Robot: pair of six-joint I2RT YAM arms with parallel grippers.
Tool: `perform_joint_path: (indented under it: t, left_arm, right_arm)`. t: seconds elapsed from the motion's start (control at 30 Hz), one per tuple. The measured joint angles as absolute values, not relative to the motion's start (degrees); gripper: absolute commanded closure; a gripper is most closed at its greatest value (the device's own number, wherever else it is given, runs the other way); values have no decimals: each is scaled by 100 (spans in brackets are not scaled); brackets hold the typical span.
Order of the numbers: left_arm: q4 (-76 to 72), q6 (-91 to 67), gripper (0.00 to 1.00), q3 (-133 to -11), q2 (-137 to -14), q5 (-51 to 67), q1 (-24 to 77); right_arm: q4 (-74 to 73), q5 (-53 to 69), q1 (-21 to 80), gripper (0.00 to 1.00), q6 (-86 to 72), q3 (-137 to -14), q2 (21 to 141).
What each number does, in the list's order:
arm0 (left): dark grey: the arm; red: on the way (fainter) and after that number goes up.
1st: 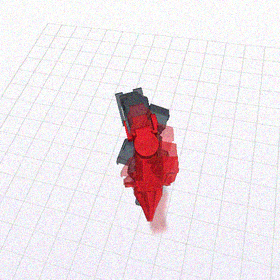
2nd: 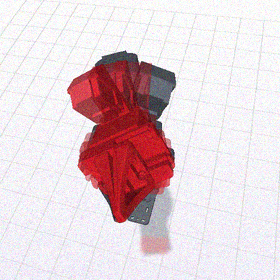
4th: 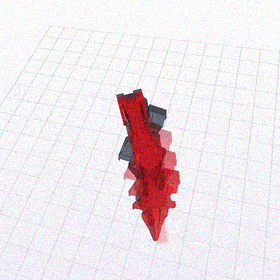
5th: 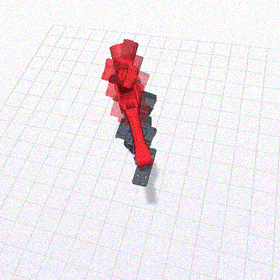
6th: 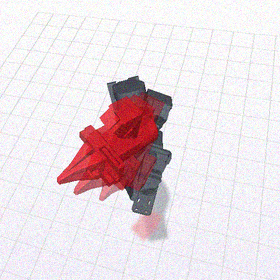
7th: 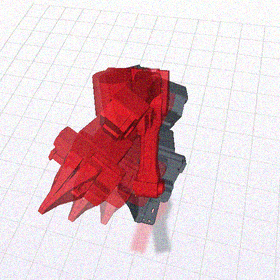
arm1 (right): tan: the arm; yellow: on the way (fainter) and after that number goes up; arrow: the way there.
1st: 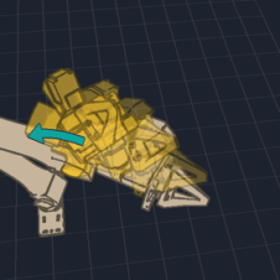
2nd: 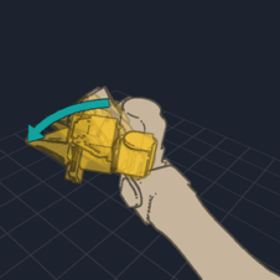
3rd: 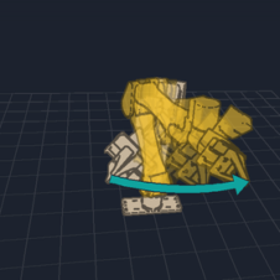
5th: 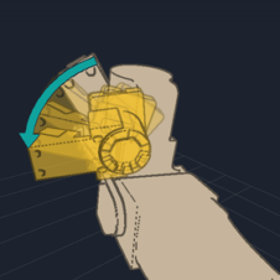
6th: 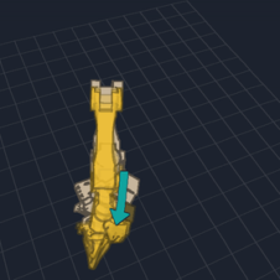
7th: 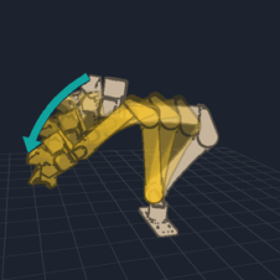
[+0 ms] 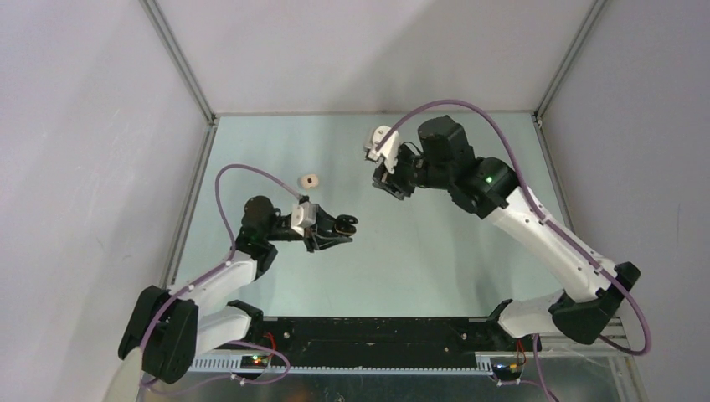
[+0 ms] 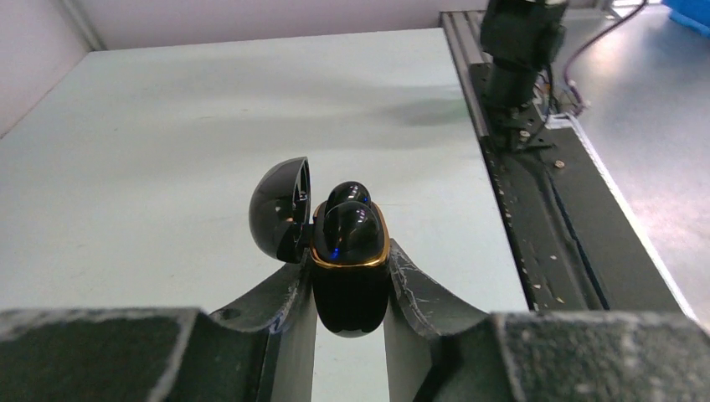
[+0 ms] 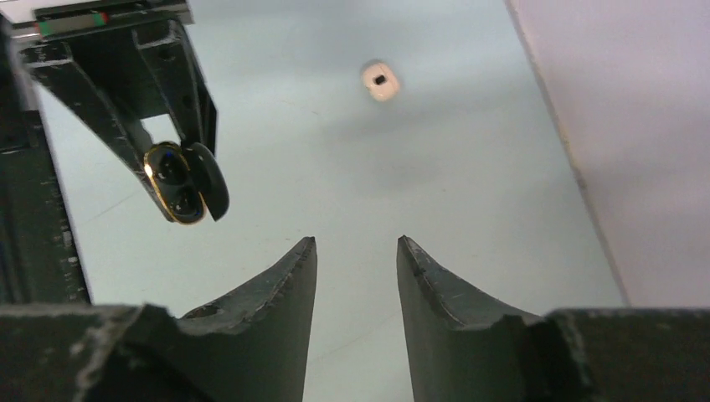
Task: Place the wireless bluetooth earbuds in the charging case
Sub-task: Place the earbud in the charging case, then close the charging case.
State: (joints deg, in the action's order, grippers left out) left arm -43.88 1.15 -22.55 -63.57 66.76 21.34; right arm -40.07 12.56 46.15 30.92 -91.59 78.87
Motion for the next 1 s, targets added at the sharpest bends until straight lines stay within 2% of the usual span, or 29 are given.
perform_joint_path:
  t: [0.13, 0.3, 0.43, 0.73, 1.0]
  left_arm:
    - [-3170, 1144, 98, -2502, -6160, 6849, 2386]
    - [-926, 2958, 98, -3251, -6106, 6952, 2624]
    - [-54, 3671, 98, -3376, -6104, 6969, 2674]
    - [633, 4276, 98, -3376, -6016, 6921, 2729]
    - [812, 4571, 99, -3376, -5953, 6803, 2816]
  right_arm:
    - [-3798, 2082, 4368, 53, 2895, -8580, 7596]
    - [-3763, 2716, 4261, 52, 2797, -7944, 7664]
    - [-3741, 3059, 4169, 52, 2733, -7804, 7797]
    - [-3610, 3284, 4200, 51, 2700, -7601, 8097]
    - [-3612, 3162, 4727, 51, 2934, -7555, 8300]
